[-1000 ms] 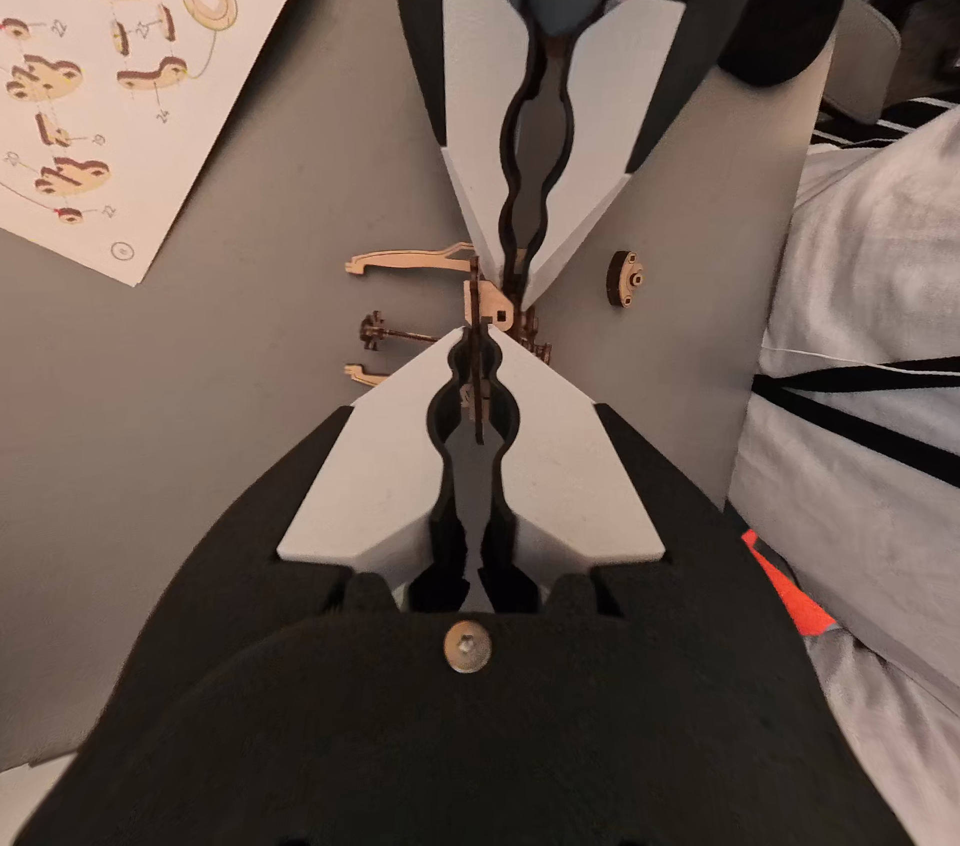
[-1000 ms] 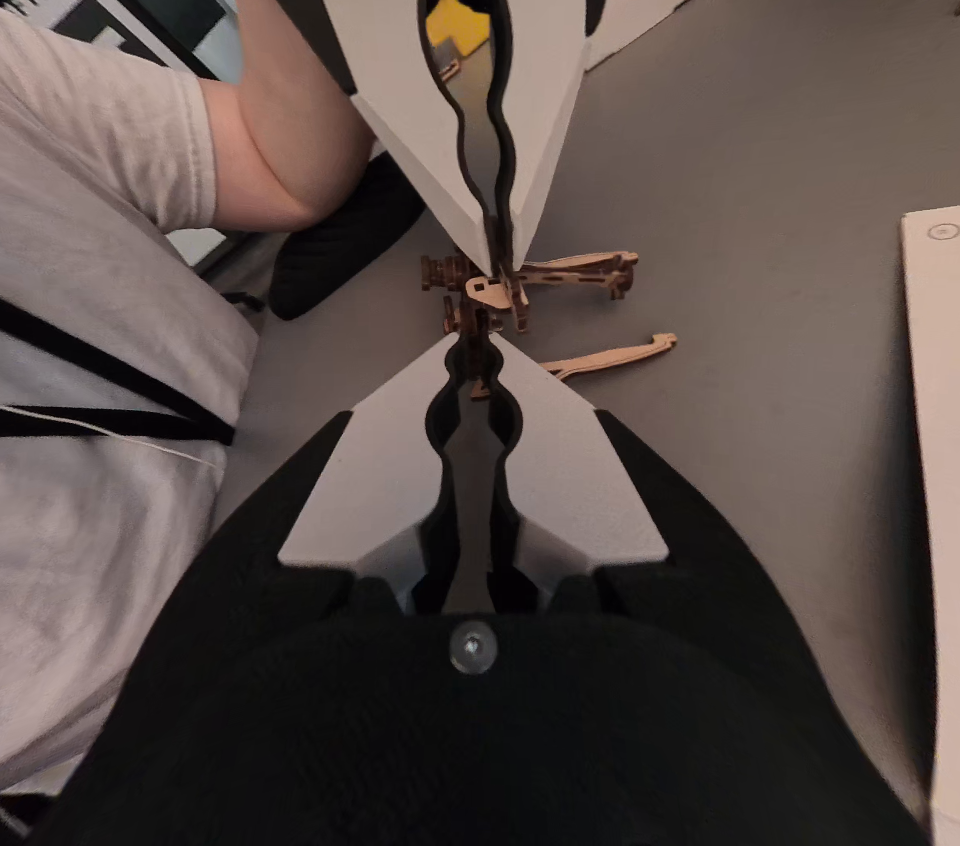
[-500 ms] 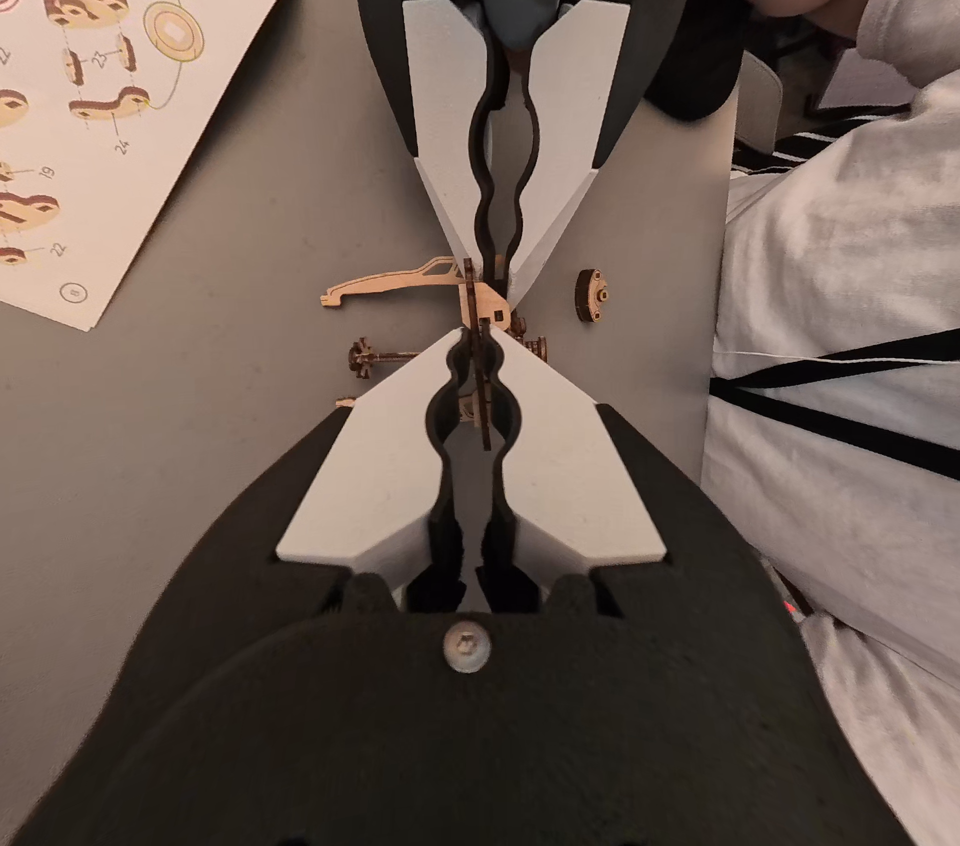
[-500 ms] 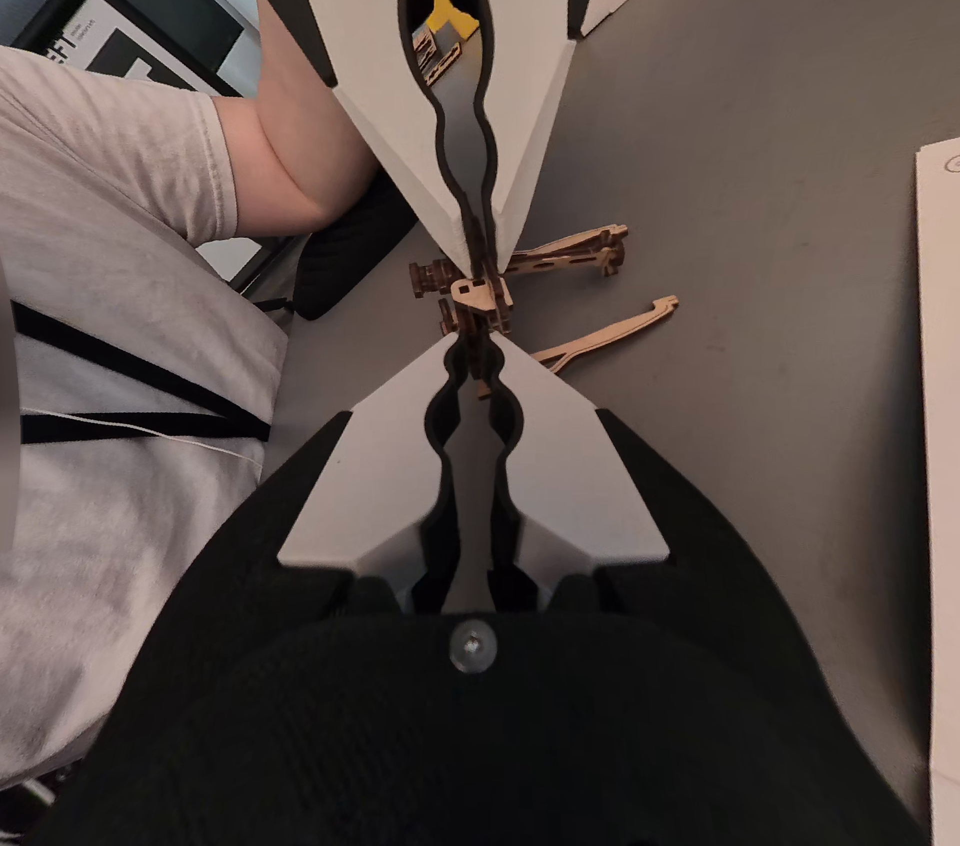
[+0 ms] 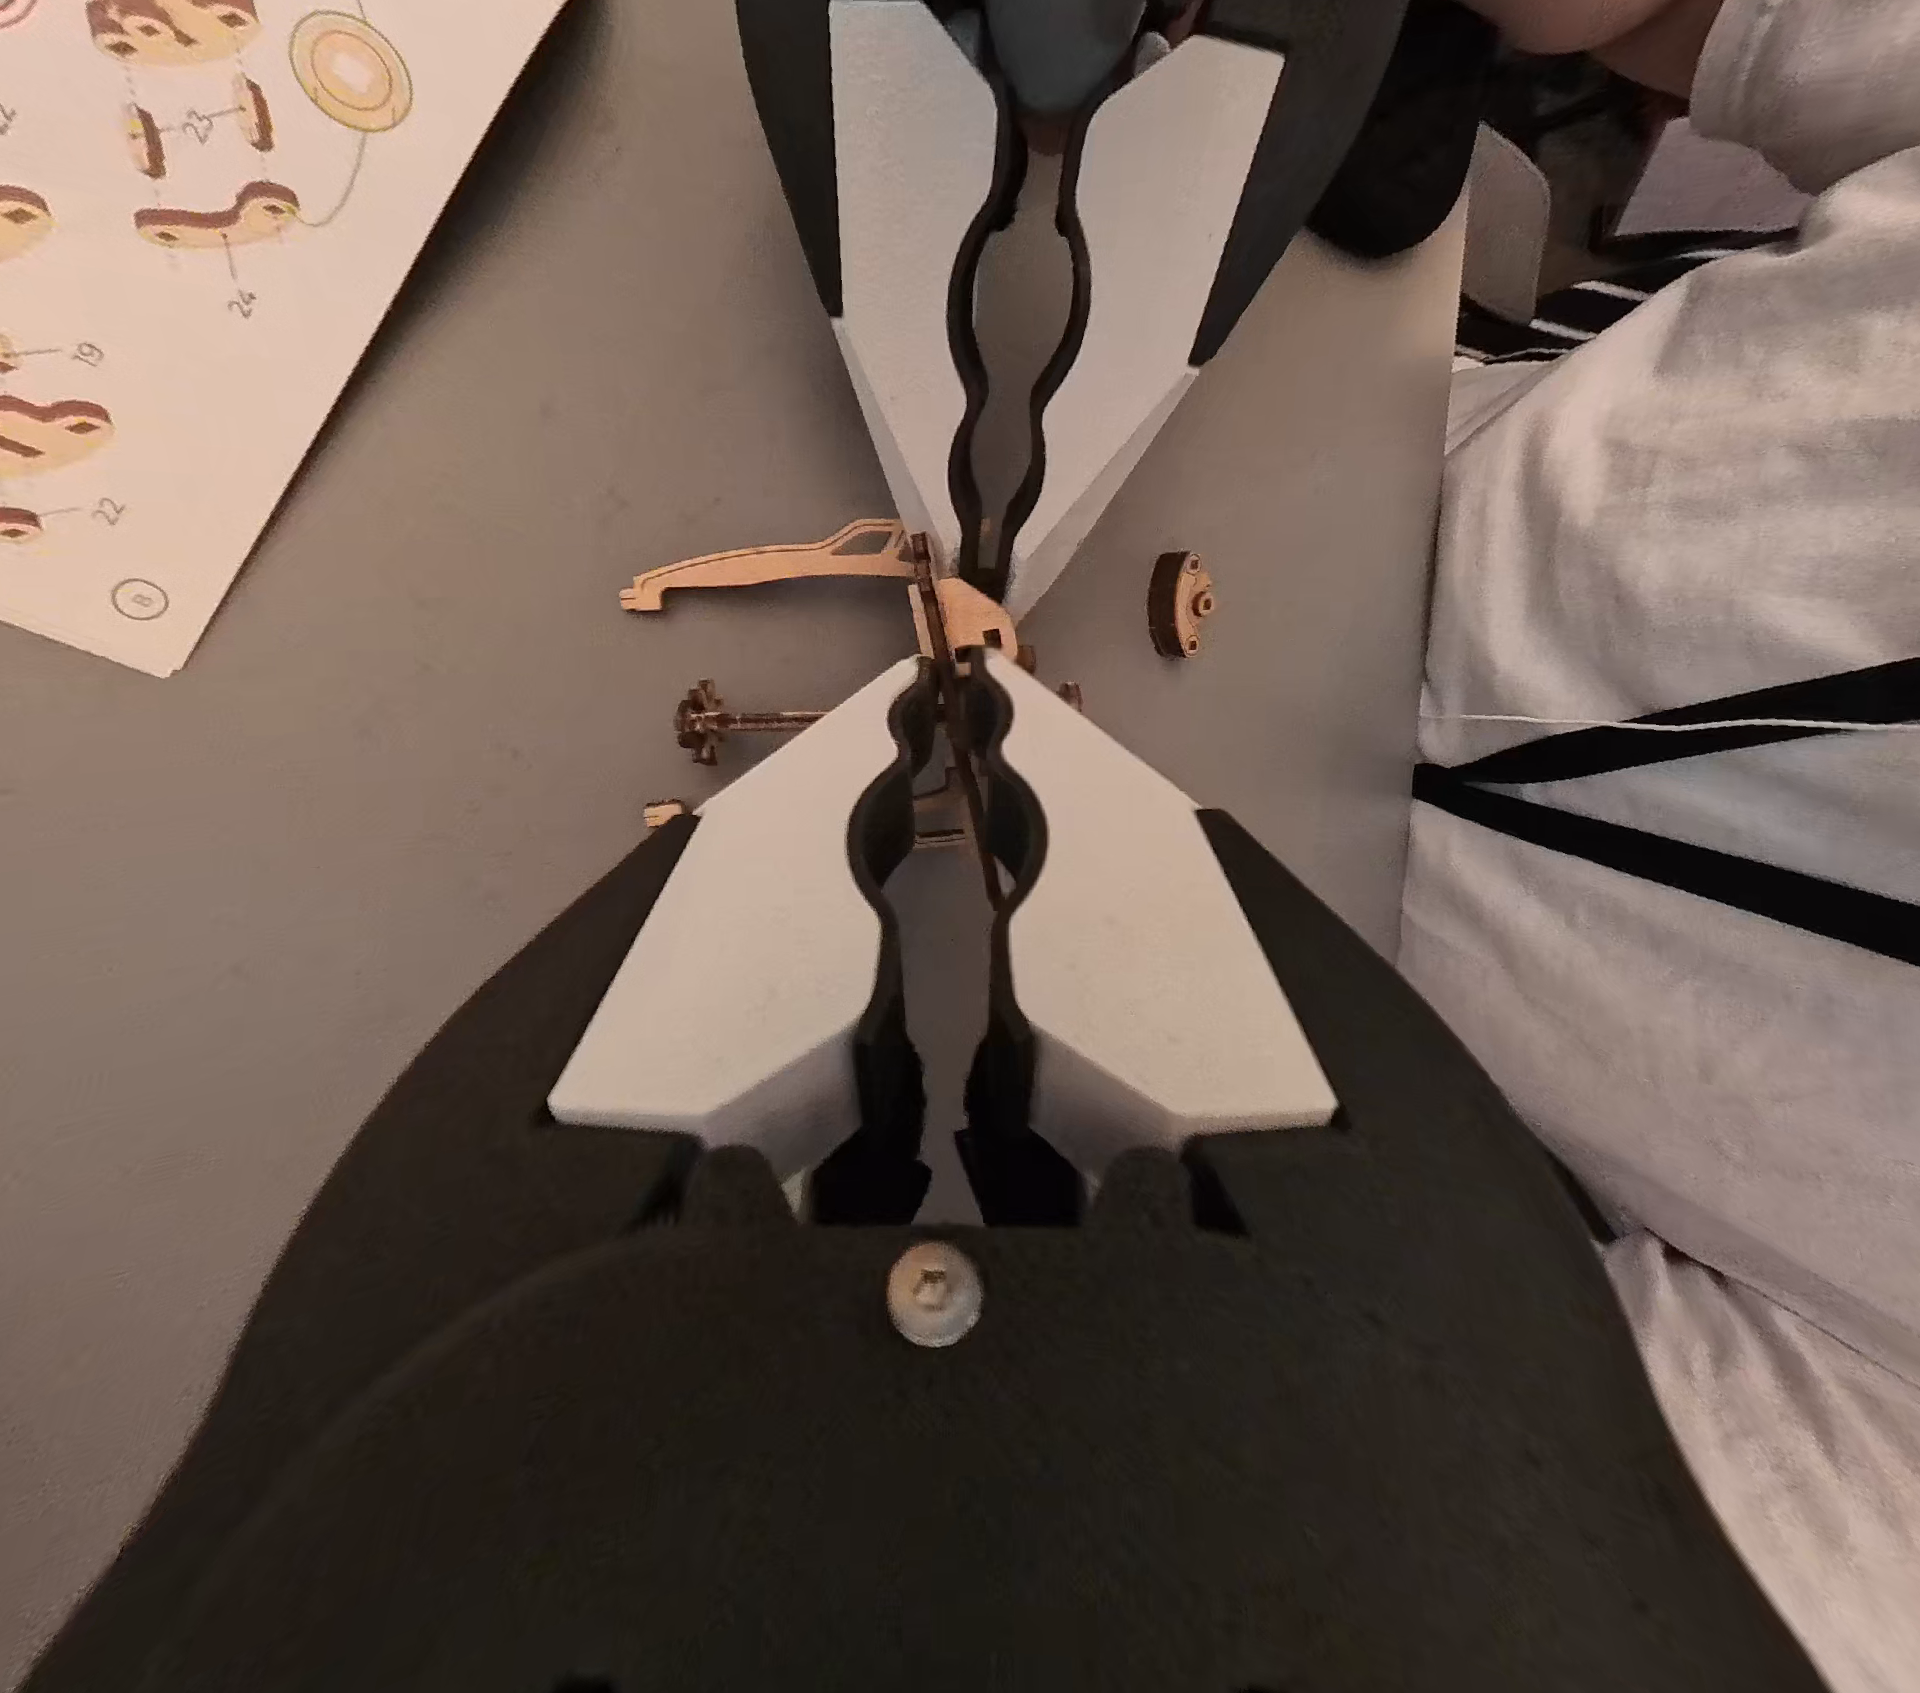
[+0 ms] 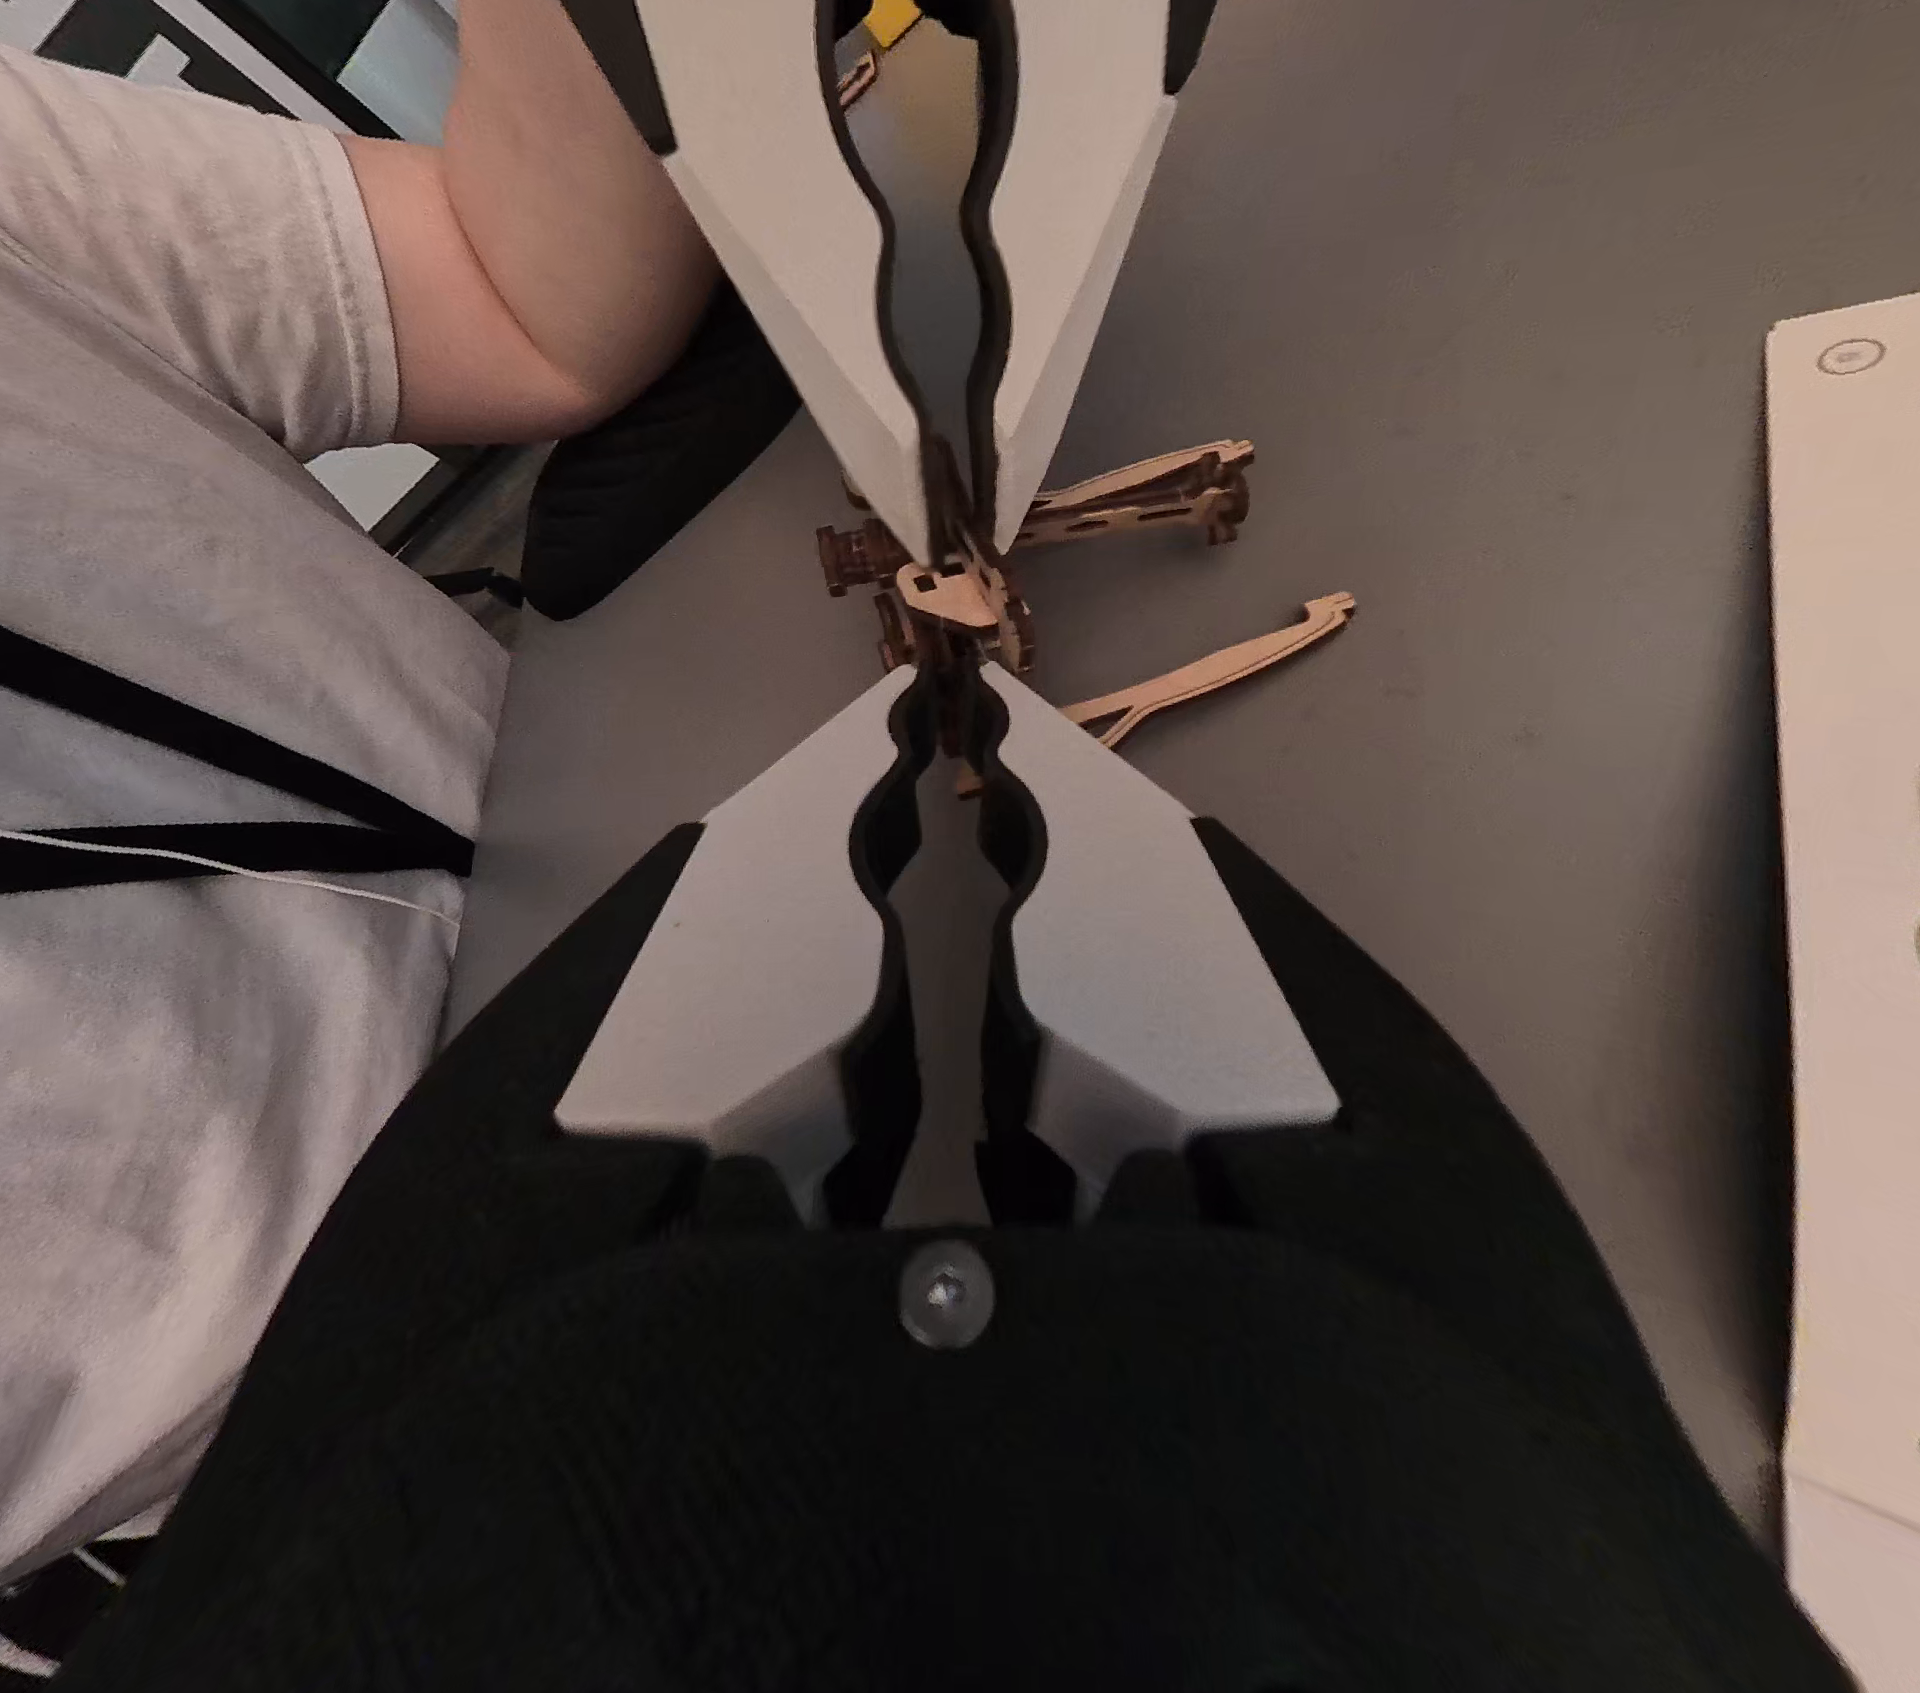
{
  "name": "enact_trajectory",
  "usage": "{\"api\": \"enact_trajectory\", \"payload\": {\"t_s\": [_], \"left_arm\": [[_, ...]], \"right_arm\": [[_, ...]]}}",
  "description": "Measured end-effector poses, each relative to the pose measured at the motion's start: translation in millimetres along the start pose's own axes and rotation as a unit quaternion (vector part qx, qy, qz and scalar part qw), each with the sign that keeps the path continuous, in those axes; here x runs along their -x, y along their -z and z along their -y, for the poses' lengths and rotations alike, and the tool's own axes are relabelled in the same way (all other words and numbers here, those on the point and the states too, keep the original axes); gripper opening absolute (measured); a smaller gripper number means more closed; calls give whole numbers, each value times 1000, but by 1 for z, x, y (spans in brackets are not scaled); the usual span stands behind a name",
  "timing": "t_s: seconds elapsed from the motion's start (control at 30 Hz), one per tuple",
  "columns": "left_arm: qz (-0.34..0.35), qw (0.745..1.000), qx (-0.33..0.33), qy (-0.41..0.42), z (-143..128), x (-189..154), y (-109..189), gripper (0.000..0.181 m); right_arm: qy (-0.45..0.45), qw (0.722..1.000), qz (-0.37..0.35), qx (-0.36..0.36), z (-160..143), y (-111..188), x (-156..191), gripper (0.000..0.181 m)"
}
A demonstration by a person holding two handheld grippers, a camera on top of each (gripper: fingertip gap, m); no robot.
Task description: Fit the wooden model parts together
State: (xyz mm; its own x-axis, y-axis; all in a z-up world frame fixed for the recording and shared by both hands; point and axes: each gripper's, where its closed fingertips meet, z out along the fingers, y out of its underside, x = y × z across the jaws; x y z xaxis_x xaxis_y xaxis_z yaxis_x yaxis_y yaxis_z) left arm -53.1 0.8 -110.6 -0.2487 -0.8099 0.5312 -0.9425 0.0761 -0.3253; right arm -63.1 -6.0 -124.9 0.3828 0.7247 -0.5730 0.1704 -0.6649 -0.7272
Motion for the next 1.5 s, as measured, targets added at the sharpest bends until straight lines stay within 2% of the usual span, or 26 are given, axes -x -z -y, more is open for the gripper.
{"api": "enact_trajectory", "payload": {"t_s": [0.1, 0.33, 0.53, 0.9, 1.17, 1.33, 1.5], "left_arm": [[-11, 1000, -5, 3, 2, -3, 0, 10], [-3, 1000, -6, 2, 3, -3, 0, 10], [24, 1000, -3, 3, 4, -1, 0, 10], [61, 997, 4, -47, 5, -2, 0, 10], [93, 993, 14, -75, 5, -4, 0, 9], [129, 982, 26, -132, 4, -6, 0, 9], [121, 983, 32, -134, 1, -10, 0, 9]], "right_arm": [[0, 1000, -2, -1, 0, 1, -1, 3], [2, 1000, -6, 0, 0, 1, -1, 3], [0, 1000, -15, -1, 1, 2, -3, 3], [-24, 1000, -8, -3, 0, 3, -3, 3], [14, 999, -42, 17, 0, 4, -2, 2], [42, 997, -53, 23, 0, 5, 1, 1], [96, 993, -58, 28, -1, 3, 5, 2]]}}
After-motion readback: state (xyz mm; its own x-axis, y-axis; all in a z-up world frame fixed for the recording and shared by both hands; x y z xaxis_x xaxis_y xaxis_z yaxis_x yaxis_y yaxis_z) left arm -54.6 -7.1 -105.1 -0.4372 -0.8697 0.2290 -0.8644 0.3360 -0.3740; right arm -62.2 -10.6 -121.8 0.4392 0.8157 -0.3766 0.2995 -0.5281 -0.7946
